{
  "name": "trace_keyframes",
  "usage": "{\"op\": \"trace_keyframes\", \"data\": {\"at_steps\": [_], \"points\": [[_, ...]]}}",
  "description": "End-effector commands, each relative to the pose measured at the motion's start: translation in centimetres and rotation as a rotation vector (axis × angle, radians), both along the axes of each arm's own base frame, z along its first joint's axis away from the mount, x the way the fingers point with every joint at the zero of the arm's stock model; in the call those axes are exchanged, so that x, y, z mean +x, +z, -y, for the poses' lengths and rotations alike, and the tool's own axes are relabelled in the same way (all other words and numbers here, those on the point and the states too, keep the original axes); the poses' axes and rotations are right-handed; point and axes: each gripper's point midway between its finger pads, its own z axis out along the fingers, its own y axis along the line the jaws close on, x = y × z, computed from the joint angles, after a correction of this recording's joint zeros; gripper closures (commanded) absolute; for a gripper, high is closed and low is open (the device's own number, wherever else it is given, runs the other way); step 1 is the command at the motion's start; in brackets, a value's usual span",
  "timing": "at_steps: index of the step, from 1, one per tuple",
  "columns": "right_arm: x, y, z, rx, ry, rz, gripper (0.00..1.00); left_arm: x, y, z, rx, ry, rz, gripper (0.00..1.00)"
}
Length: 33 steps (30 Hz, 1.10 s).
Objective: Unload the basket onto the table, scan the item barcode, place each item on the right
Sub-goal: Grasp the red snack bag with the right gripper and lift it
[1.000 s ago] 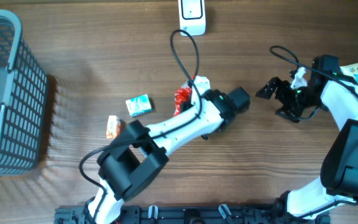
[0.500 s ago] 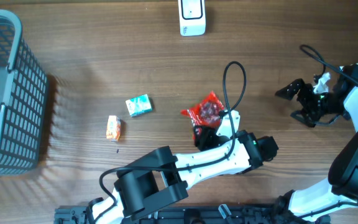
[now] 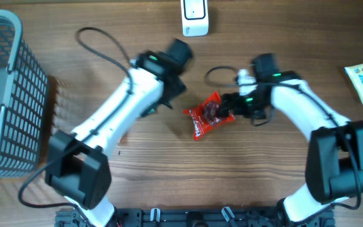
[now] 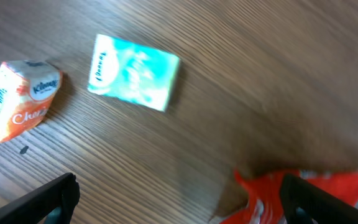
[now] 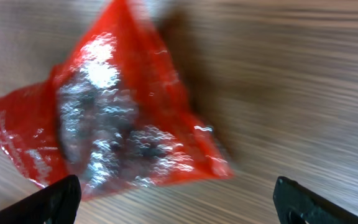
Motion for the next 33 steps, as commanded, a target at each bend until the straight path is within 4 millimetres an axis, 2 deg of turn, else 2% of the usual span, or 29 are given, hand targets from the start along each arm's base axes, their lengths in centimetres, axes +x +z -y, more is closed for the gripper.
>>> {"op": "trace_keyframes", "data": {"at_steps": [1,4,6,7,8,9,12,14,18,20,25,29,31,32,33], "points": [[0.4,-0.5,-0.4,-0.183,0.049,0.087,0.0,2.0,-0.3,-4.3,-0.2,0.098,-0.089,0.0],[-0.6,2.5,-2.7,-0.286,0.179,0.228,0.0,3.2,-0.3,-9.0,-0.251,0.193,-0.093,0.0],[-1.3,5.3,-3.7,-0.369,0.237,0.351,0.0,3.5,-0.3,-10.6,-0.252,0.236,-0.087,0.0],[-2.1,6.7,-5.0,-0.407,0.307,0.428,0.0,3.8,-0.3,-11.2,-0.254,0.246,-0.076,0.0],[-3.0,7.2,-6.4,-0.42,0.399,0.47,0.0,4.1,-0.2,-11.6,-0.252,0.254,-0.064,0.0],[-4.1,7.0,-8.2,-0.418,0.478,0.493,0.0,4.4,-0.2,-12.0,-0.248,0.261,-0.05,0.0],[-6.2,5.2,-10.6,-0.558,0.569,0.545,0.0,4.8,-0.1,-13.5,-0.252,0.301,-0.036,0.0],[-5.9,4.1,-10.3,-0.691,0.55,0.584,0.0,4.7,-0.2,-14.1,-0.251,0.318,-0.038,0.0],[-4.5,0.1,-8.1,-0.913,0.504,0.563,0.0,4.1,-0.3,-14.2,-0.246,0.324,-0.063,0.0],[-3.7,-0.1,-7.5,-0.987,0.497,0.603,0.0,4.1,-0.3,-14.2,-0.247,0.324,-0.062,0.0],[-1.5,-1.1,-6.7,-0.925,0.396,0.573,0.01,4.1,-0.3,-14.2,-0.246,0.324,-0.063,0.0],[0.1,-2.3,-4.5,-0.854,0.307,0.474,0.15,4.1,-0.3,-14.2,-0.246,0.324,-0.063,0.0],[0.7,-2.2,-4.7,-0.837,0.282,0.493,0.21,4.1,-0.3,-14.2,-0.247,0.324,-0.062,0.0],[1.1,-2.1,-5.0,-0.824,0.271,0.509,0.37,4.1,-0.3,-14.2,-0.247,0.324,-0.063,0.0],[1.3,-2.0,-5.3,-0.813,0.262,0.523,0.61,4.1,-0.3,-14.2,-0.247,0.324,-0.063,0.0]]}}
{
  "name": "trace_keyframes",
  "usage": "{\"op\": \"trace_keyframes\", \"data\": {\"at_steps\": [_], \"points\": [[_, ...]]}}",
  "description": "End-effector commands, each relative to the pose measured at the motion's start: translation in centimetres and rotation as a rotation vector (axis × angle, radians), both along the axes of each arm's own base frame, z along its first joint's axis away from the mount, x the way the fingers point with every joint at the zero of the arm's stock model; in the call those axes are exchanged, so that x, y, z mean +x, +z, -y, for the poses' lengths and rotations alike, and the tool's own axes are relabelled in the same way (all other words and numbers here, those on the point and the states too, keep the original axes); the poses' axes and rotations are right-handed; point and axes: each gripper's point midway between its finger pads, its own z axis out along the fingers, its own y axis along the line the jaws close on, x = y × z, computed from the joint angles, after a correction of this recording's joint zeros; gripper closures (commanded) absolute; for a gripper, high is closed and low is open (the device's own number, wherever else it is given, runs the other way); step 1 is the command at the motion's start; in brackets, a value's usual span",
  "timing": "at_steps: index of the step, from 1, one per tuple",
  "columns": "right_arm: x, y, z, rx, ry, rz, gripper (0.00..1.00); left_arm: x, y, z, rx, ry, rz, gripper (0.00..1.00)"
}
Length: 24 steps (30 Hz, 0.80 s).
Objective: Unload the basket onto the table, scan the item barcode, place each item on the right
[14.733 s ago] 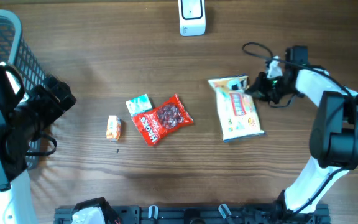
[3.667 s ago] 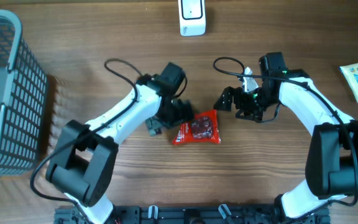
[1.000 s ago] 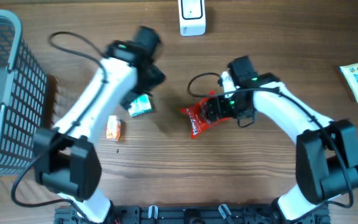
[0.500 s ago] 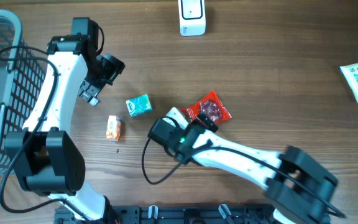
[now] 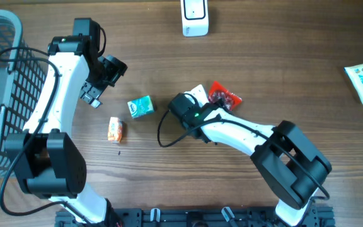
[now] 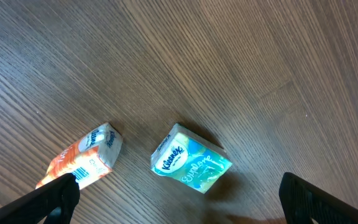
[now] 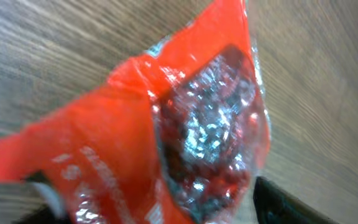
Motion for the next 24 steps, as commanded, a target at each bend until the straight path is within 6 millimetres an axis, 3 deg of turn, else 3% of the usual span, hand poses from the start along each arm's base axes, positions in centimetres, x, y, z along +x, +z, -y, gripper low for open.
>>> {"op": "trace_keyframes", "data": {"at_steps": [1,4,7,10,12,15,17,19,21,24], "points": [[0.3,-0.6,-0.8,0.029,0.003,0.004,0.67,0.1,0.1,-0.1,0.002,-0.018,0.004,0.0],[0.4,-0.5,-0.8,0.035,0.002,0.01,0.96,0.1,0.1,-0.1,0.002,-0.018,0.003,0.0],[0.7,1.1,-1.2,0.053,-0.023,0.023,0.96,0.1,0.1,-0.1,0.002,-0.018,0.003,0.0],[2.3,6.6,-2.8,0.185,-0.047,0.046,0.96,0.1,0.1,-0.1,0.002,-0.018,0.003,0.0],[2.8,10.0,-4.5,0.381,-0.012,-0.026,0.96,0.1,0.1,-0.1,0.002,-0.018,0.003,0.0],[2.7,12.9,-5.6,0.771,0.023,-0.196,0.96,0.1,0.1,-0.1,0.002,-0.018,0.004,0.0],[3.1,15.1,-4.9,1.109,0.092,-0.358,0.96,0.1,0.1,-0.1,0.002,-0.018,0.003,0.0],[3.5,17.4,-2.5,1.394,0.154,-0.442,0.96,0.1,0.1,-0.1,0.002,-0.018,0.004,0.0],[4.5,17.6,0.9,1.58,0.121,-0.459,0.96,0.1,0.1,-0.1,0.002,-0.019,0.003,0.0],[4.9,18.9,3.1,1.839,0.194,-0.499,0.96,0.1,0.1,-0.1,0.002,-0.018,0.004,0.0]]}}
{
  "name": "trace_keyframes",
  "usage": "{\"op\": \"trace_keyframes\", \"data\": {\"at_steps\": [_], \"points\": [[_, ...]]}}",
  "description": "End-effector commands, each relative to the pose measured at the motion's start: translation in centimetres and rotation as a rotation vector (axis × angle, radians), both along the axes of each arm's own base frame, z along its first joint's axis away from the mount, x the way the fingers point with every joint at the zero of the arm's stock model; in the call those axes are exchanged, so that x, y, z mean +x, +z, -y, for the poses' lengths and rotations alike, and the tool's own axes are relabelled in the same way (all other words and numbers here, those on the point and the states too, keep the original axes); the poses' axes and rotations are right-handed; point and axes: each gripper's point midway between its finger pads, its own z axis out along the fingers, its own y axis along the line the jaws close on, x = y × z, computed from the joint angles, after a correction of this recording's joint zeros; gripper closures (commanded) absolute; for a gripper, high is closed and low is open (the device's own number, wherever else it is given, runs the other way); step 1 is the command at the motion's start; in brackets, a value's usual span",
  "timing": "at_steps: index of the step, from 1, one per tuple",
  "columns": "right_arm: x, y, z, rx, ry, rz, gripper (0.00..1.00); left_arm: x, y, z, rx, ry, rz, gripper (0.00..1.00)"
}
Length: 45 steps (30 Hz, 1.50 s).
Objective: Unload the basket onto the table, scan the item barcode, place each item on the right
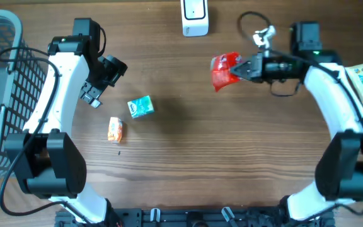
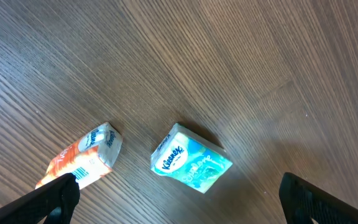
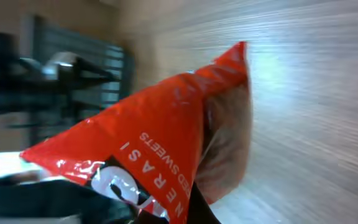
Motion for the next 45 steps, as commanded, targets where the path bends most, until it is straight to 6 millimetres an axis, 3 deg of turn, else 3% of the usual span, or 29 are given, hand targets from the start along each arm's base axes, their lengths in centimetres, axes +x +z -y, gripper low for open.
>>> {"op": "trace_keyframes", "data": {"at_steps": [1,4,7,9,13,16,19,21,23,26,29,31,35,37,41,43,45], "points": [[-1.0,3.9,-0.8,0.44,0.145,0.031,0.96,0.1,0.1,-0.1,0.002,-0.018,0.004,0.0],[-0.3,2.6,-1.1,0.506,0.159,-0.044,0.96,0.1,0.1,-0.1,0.002,-0.018,0.004,0.0],[-0.8,2.5,-2.3,0.508,0.187,-0.065,0.96,0.1,0.1,-0.1,0.002,-0.018,0.004,0.0],[-1.4,2.5,-3.7,0.507,0.224,-0.081,0.96,0.1,0.1,-0.1,0.002,-0.018,0.004,0.0],[-4.3,2.6,-9.3,0.501,0.384,-0.091,0.96,0.1,0.1,-0.1,0.002,-0.018,0.004,0.0],[-4.9,2.9,-11.1,0.492,0.402,-0.267,0.96,0.1,0.1,-0.1,0.002,-0.018,0.004,0.0],[-1.6,4.7,-9.6,0.479,0.338,-0.378,0.96,0.1,0.1,-0.1,0.002,-0.018,0.004,0.0],[0.6,6.4,-7.9,0.472,0.295,-0.361,0.96,0.1,0.1,-0.1,0.002,-0.018,0.004,0.0],[3.0,8.9,-4.9,0.464,0.221,-0.225,0.96,0.1,0.1,-0.1,0.002,-0.018,0.004,0.0],[3.1,8.6,-3.7,0.461,0.231,-0.191,0.96,0.1,0.1,-0.1,0.002,-0.018,0.004,0.0],[1.6,4.9,-5.3,0.47,0.226,-0.272,0.96,0.1,0.1,-0.1,0.002,-0.018,0.004,0.0],[0.9,0.7,-6.0,0.46,0.142,-0.362,0.96,0.1,0.1,-0.1,0.002,-0.018,0.004,0.0],[0.5,-7.6,-5.4,0.354,-0.069,-0.433,0.96,0.1,0.1,-0.1,0.002,-0.018,0.004,0.0],[0.6,-10.2,-4.8,0.282,-0.152,-0.451,0.96,0.1,0.1,-0.1,0.002,-0.018,0.004,0.0],[-0.2,-16.1,-1.5,0.017,-0.318,-0.486,0.94,0.1,0.1,-0.1,0.002,-0.018,0.004,0.0],[-0.9,-18.4,1.8,-0.126,-0.382,-0.502,0.83,0.1,0.1,-0.1,0.002,-0.018,0.004,0.0],[-1.7,-19.4,5.9,-0.266,-0.426,-0.544,0.67,0.1,0.1,-0.1,0.002,-0.018,0.004,0.0]]}}
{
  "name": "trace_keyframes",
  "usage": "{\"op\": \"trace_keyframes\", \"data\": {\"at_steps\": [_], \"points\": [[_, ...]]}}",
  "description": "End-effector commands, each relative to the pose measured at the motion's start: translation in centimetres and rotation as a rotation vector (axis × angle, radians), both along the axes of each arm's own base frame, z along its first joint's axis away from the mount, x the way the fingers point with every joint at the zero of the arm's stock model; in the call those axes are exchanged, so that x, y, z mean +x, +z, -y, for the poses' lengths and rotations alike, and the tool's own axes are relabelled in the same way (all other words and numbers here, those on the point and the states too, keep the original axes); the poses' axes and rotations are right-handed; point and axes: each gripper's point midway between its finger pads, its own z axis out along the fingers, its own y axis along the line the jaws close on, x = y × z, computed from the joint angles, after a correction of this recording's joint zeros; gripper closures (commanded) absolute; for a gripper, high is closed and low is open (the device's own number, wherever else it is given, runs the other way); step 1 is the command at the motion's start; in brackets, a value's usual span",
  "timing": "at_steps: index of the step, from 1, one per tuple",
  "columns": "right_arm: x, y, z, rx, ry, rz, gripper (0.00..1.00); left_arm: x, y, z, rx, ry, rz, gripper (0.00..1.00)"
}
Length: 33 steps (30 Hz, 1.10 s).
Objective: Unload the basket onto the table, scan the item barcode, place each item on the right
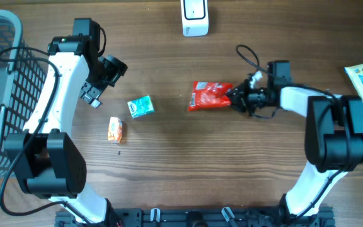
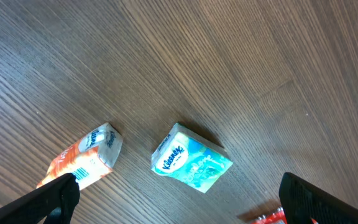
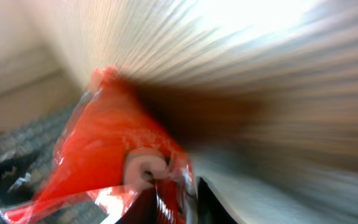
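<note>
The red snack packet (image 1: 208, 95) lies flat at mid table, and whether it rests on the wood cannot be told. My right gripper (image 1: 237, 98) is shut on its right edge. The right wrist view is blurred, with the red packet (image 3: 107, 158) filling the lower left at my right gripper (image 3: 179, 199). The white scanner (image 1: 195, 17) stands at the far edge. My left gripper (image 1: 109, 69) hangs open and empty at the far left; the left wrist view shows the left gripper (image 2: 179, 205) wide apart and a corner of the red packet (image 2: 271, 217).
A teal tissue pack (image 1: 140, 106) and an orange pack (image 1: 114, 128) lie left of centre; both also show in the left wrist view, teal pack (image 2: 191, 166) and orange pack (image 2: 79, 165). A grey basket stands far left. A white snack pack lies far right.
My right gripper has brought the red packet from a raised spot right of the scanner down and leftward to mid table. The left arm has not moved.
Both grippers were open by the red packet at mid table. Then the left arm stood at the far left and the right wrist was close on the packet. Then the right gripper held the packet raised near the scanner, and now low at mid table.
</note>
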Motion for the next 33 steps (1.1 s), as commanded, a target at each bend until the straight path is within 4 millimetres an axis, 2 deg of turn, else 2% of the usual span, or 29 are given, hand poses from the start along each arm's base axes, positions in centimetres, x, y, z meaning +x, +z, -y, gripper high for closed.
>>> {"op": "trace_keyframes", "data": {"at_steps": [1,3,4,6,8,9,10,11,12,13,15,17,19,23,25,27,28,29,30,31,32,33], "points": [[0.3,-2.1,7.5,-0.293,0.015,0.011,0.57,0.1,0.1,-0.1,0.001,-0.011,0.004,0.0],[-0.1,-0.9,11.0,-0.401,0.048,-0.037,0.36,0.1,0.1,-0.1,0.001,-0.011,0.004,0.0],[-0.3,0.0,12.6,-0.466,0.079,-0.061,0.29,0.1,0.1,-0.1,0.001,-0.011,0.004,0.0],[0.1,2.7,14.3,-0.548,0.16,-0.054,0.23,0.1,0.1,-0.1,0.001,-0.011,0.004,0.0],[3.0,6.5,12.4,-0.469,0.261,0.147,0.21,0.1,0.1,-0.1,0.001,-0.011,0.004,0.0],[4.8,8.7,10.3,-0.392,0.313,0.3,0.19,0.1,0.1,-0.1,0.001,-0.011,0.004,0.0],[6.3,9.9,8.4,-0.35,0.337,0.406,0.18,0.1,0.1,-0.1,0.001,-0.011,0.004,0.0],[7.4,10.3,6.5,-0.348,0.347,0.46,0.25,0.1,0.1,-0.1,0.001,-0.011,0.004,0.0],[7.9,10.3,4.7,-0.356,0.369,0.485,0.4,0.1,0.1,-0.1,0.001,-0.011,0.004,0.0],[8.5,10.2,2.0,-0.391,0.414,0.532,0.63,0.1,0.1,-0.1,0.001,-0.011,0.004,0.0],[8.7,9.3,-0.5,-0.492,0.448,0.534,0.73,0.1,0.1,-0.1,0.001,-0.011,0.004,0.0],[8.0,7.4,-2.0,-0.598,0.461,0.476,0.84,0.1,0.1,-0.1,0.001,-0.011,0.004,0.0],[7.0,4.5,-1.1,-0.7,0.464,0.365,0.85,0.1,0.1,-0.1,0.001,-0.011,0.004,0.0],[4.0,-1.1,0.6,-0.708,0.578,0.186,0.89,0.1,0.1,-0.1,0.001,-0.011,0.004,0.0],[2.9,-2.2,1.9,-0.761,0.597,0.113,0.96,0.1,0.1,-0.1,0.001,-0.011,0.004,0.0],[1.8,-1.6,5.9,-0.955,0.561,-0.016,0.96,0.1,0.1,-0.1,0.001,-0.011,0.004,0.0],[1.2,-0.5,8.2,-1.07,0.532,-0.081,0.96,0.1,0.1,-0.1,0.001,-0.011,0.004,0.0],[0.7,1.1,9.9,-1.151,0.511,-0.13,0.92,0.1,0.1,-0.1,0.001,-0.011,0.004,0.0],[0.5,2.6,10.3,-1.158,0.512,-0.138,0.88,0.1,0.1,-0.1,0.001,-0.011,0.004,0.0],[0.4,3.9,9.5,-1.113,0.522,-0.115,0.81,0.1,0.1,-0.1,0.001,-0.011,0.004,0.0],[0.4,4.8,7.4,-0.986,0.596,-0.035,0.63,0.1,0.1,-0.1,0.001,-0.011,0.004,0.0],[0.3,6.3,3.2,-0.744,0.718,0.136,0.05,0.1,0.1,-0.1,0.001,-0.011,0.004,0.0]]}}
